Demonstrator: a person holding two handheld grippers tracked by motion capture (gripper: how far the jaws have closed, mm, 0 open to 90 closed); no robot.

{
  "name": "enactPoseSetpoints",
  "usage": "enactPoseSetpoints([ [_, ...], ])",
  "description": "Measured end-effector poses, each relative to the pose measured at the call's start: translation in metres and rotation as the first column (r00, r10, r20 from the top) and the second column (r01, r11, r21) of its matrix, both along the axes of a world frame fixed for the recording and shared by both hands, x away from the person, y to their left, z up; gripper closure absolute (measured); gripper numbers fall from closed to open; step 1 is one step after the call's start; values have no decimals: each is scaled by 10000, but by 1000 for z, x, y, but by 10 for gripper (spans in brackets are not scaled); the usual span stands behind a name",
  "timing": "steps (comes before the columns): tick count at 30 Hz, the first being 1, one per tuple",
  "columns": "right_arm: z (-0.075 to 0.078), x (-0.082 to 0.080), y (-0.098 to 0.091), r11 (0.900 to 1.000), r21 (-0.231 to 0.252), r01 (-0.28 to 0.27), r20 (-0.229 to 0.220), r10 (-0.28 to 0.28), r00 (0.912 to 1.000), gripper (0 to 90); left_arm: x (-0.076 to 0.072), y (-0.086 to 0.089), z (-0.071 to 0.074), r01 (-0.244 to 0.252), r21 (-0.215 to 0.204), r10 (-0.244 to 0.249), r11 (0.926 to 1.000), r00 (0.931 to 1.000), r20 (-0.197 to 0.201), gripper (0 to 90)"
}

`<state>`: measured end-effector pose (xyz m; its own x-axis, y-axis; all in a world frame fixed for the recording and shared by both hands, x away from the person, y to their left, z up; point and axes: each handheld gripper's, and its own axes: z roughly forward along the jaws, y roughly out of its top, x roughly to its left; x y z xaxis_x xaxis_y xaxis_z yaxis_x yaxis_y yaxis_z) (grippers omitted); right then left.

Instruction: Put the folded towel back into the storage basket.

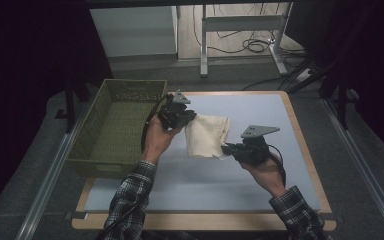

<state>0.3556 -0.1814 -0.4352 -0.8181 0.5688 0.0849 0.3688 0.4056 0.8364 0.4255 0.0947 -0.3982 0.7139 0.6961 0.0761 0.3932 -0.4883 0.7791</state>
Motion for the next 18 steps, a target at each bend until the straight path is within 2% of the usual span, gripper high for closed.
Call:
enactPoseSetpoints([
  [8,3,5,19,9997,-26,-227,-2,227,9997,834,0,20,3,-323,-27,323,9995,9995,56,831],
  [18,10,11,43,9989,10,-467,90,467,9989,833,0,45,13,-673,72,671,9977,9974,280,831],
])
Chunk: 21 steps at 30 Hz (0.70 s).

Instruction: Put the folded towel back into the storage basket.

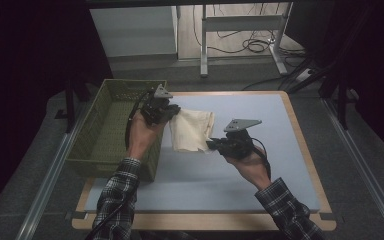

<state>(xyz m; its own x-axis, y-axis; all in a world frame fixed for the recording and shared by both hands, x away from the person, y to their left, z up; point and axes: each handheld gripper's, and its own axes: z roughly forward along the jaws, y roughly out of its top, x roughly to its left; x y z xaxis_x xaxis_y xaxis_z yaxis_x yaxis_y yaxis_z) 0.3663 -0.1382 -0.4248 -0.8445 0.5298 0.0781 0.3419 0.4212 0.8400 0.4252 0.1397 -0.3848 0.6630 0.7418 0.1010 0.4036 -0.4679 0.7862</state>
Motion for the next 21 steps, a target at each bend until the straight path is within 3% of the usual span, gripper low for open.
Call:
enactPoseSetpoints([
  [21,18,12,66,9981,-67,-619,370,621,9974,832,3,56,8,-929,65,927,9957,9951,349,831],
])
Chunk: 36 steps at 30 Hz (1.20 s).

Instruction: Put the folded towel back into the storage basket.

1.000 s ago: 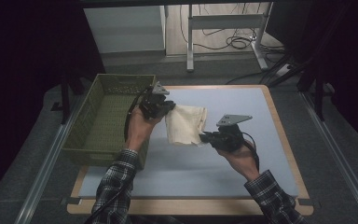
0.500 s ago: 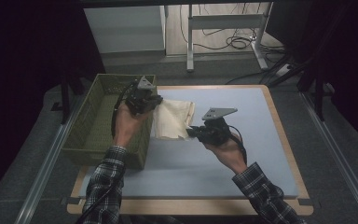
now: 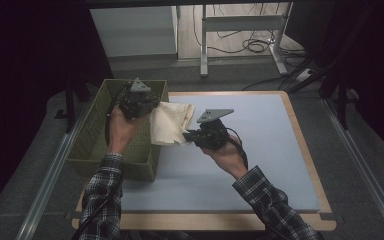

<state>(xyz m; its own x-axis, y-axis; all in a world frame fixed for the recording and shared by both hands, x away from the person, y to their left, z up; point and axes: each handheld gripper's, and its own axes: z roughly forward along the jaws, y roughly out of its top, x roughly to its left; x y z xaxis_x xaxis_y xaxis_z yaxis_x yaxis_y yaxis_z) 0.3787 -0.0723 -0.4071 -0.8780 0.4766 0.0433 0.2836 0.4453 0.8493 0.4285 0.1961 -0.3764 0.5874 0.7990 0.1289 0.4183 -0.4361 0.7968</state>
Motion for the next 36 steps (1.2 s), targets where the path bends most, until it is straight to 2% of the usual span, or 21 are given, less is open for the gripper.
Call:
enactPoseSetpoints([
  [8,7,8,17,9997,244,-45,-53,46,10000,832,-1,22,6,-382,-116,383,9992,9992,151,831],
  [12,9,11,28,9995,297,-127,-34,128,9999,832,-2,31,10,-559,-47,560,9984,9983,188,831],
  [19,7,13,50,9992,217,-322,-7,322,9995,832,-3,48,12,-883,8,883,9961,9958,236,831],
  [27,3,16,78,9986,54,-533,63,533,9986,832,-3,70,7,-1313,41,1312,9913,9911,209,832],
  [36,-8,19,111,9970,-257,-727,34,728,9973,832,-4,93,-6,-1813,146,1813,9833,9834,52,832],
])
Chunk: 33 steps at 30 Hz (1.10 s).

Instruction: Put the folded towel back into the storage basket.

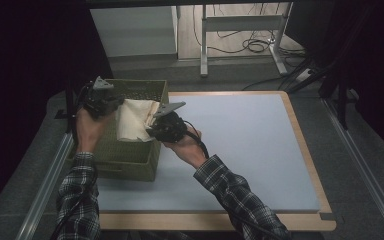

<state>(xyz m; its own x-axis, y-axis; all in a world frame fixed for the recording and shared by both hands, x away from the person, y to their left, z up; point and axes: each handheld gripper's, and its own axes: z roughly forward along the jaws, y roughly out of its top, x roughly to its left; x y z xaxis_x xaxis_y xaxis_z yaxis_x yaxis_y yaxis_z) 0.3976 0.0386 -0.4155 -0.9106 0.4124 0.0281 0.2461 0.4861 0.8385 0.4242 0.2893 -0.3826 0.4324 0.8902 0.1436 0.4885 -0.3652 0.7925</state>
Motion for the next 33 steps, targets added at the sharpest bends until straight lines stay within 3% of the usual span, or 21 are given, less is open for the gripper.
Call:
enactPoseSetpoints([
  [11,-14,-2,45,9967,-747,-312,-342,287,9990,832,-4,27,-14,-340,164,344,9993,9991,-240,830],
  [14,-17,-3,57,9939,-1025,-415,-610,354,9975,831,-6,35,-19,-381,170,387,9991,9987,-346,828],
  [15,-19,-2,62,9901,-1311,-499,-830,392,9958,828,-7,37,-21,-386,170,392,9991,9985,-387,827],
  [23,-24,-3,82,9776,-2032,-546,-380,479,9981,809,-8,49,-36,-547,45,549,9985,9968,-583,828],
  [33,-32,5,91,9598,-2765,-476,-457,363,9983,807,6,42,-50,-391,511,444,9979,9932,-1074,828],
])
